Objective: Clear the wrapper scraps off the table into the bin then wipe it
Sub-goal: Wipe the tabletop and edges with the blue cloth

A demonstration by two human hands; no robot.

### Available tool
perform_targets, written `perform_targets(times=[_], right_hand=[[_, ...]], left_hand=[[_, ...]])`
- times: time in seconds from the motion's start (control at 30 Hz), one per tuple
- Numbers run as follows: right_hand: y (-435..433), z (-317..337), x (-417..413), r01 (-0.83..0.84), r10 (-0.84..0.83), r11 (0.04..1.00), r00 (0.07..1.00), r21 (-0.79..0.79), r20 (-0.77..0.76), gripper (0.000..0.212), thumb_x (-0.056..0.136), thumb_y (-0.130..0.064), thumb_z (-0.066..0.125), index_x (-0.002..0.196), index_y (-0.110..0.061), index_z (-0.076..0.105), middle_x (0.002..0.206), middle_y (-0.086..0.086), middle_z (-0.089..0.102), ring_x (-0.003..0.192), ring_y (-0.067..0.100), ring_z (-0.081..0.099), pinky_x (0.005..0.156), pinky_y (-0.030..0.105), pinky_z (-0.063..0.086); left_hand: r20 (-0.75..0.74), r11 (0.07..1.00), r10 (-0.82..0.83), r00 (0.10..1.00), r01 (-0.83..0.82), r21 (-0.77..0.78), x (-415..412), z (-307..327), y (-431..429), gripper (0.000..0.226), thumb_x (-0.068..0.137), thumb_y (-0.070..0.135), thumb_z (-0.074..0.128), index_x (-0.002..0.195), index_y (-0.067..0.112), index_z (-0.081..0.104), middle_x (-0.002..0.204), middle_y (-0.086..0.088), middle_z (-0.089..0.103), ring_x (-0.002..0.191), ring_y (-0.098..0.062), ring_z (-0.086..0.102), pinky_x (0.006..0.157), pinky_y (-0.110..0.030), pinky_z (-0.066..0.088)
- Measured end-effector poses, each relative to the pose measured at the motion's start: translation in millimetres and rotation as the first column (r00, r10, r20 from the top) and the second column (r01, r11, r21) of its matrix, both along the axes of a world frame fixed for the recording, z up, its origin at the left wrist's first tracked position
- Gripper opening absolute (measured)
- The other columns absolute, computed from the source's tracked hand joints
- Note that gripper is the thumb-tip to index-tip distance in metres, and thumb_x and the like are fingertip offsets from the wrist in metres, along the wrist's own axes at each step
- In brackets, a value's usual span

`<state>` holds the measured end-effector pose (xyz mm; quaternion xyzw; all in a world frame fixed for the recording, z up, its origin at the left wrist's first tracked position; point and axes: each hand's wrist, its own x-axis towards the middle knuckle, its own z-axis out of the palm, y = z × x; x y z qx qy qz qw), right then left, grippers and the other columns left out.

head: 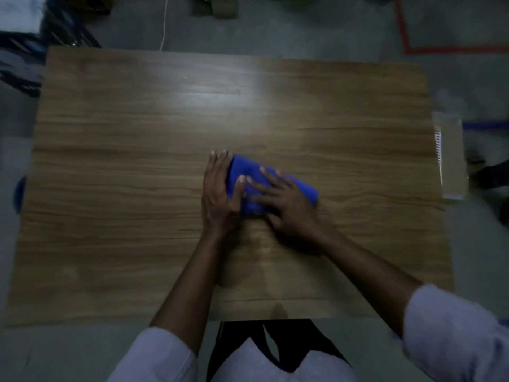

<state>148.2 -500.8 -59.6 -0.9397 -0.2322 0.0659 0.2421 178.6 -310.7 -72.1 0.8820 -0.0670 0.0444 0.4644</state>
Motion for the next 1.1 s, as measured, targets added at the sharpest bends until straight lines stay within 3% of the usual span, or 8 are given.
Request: perform_targets(times=[0.13,0.23,0.33,0.43,0.63,0.8,1.0,1.1], right_hand=[[-44,-3,2,-0.121,0.122,0.992,0.992,0.036,-0.025,0.055,0.085,-0.024,0.050,0.138,-0.032,0.063,0.155,-0.004,0.047,0.154,0.024,0.027,0.125,0.046,0.020],[-62,-11,50,0.260,-0.258,0.963,0.965,-0.064,0.036,0.055,0.094,-0.046,0.054,0.148,-0.035,0.051,0.160,-0.002,0.041,0.153,0.032,0.026,0.121,0.060,0.025],[-46,0,87,0.514,-0.520,0.832,0.854,-0.208,0.029,0.074,0.091,-0.081,0.035,0.157,-0.050,0.025,0.169,-0.014,0.014,0.158,0.027,0.003,0.124,0.059,0.005],[-24,7,87,0.601,-0.611,0.774,0.791,-0.199,0.009,0.065,0.097,-0.077,0.019,0.157,-0.052,0.018,0.170,-0.017,0.004,0.158,0.025,-0.008,0.123,0.059,-0.005],[36,-2,-64,0.227,-0.229,0.956,0.973,-0.186,0.009,0.053,0.105,-0.056,0.032,0.157,-0.043,0.031,0.171,-0.012,0.008,0.158,0.026,-0.007,0.123,0.061,0.004],[11,-4,-104,0.207,-0.208,0.954,0.978,-0.217,0.020,0.054,0.105,-0.062,0.028,0.157,-0.050,0.023,0.170,-0.018,0.005,0.158,0.020,-0.007,0.126,0.056,0.005],[-64,-17,5,0.731,-0.724,0.649,0.678,-0.212,0.125,0.055,0.103,-0.060,0.031,0.156,-0.045,0.033,0.168,-0.010,0.022,0.157,0.027,0.011,0.126,0.051,0.010],[-44,-15,33,0.727,-0.725,0.660,0.682,-0.190,0.092,0.054,0.103,-0.051,0.038,0.156,-0.038,0.038,0.167,-0.003,0.027,0.156,0.033,0.017,0.126,0.046,0.011]], left_hand=[[0.060,0.998,-0.017,0.998,0.014,0.058,-30,-2,4,0.053,0.101,0.034,0.051,0.142,0.001,0.055,0.152,-0.012,0.052,0.150,-0.028,0.037,0.122,-0.052,0.027],[0.084,0.996,-0.008,0.996,0.000,0.089,-26,-1,-1,0.053,0.100,0.035,0.053,0.141,0.002,0.057,0.149,-0.011,0.054,0.148,-0.027,0.041,0.125,-0.050,0.021],[0.098,0.994,0.008,0.995,-0.018,0.104,-25,-4,0,0.054,0.099,0.036,0.054,0.141,0.002,0.056,0.150,-0.012,0.054,0.148,-0.028,0.040,0.125,-0.049,0.020],[0.101,0.995,0.028,0.995,-0.038,0.091,-26,-6,2,0.056,0.099,0.037,0.052,0.142,0.001,0.055,0.151,-0.013,0.052,0.148,-0.029,0.039,0.125,-0.049,0.020],[0.139,0.995,0.041,0.989,-0.053,0.082,-24,-9,2,0.056,0.099,0.035,0.053,0.142,-0.001,0.054,0.151,-0.016,0.051,0.148,-0.032,0.039,0.124,-0.051,0.023],[0.175,0.993,-0.002,0.985,-0.019,0.120,-29,-9,0,0.049,0.100,0.034,0.053,0.138,0.004,0.059,0.150,-0.012,0.053,0.149,-0.029,0.037,0.126,-0.047,0.020],[0.184,0.992,-0.023,0.983,0.000,0.123,-58,-16,4,0.051,0.099,0.036,0.055,0.140,0.006,0.057,0.152,-0.011,0.051,0.151,-0.030,0.033,0.126,-0.047,0.019],[0.174,0.992,-0.020,0.985,-0.002,0.128,-79,-16,6,0.055,0.098,0.038,0.055,0.142,0.005,0.055,0.154,-0.011,0.049,0.151,-0.031,0.033,0.126,-0.045,0.018]])
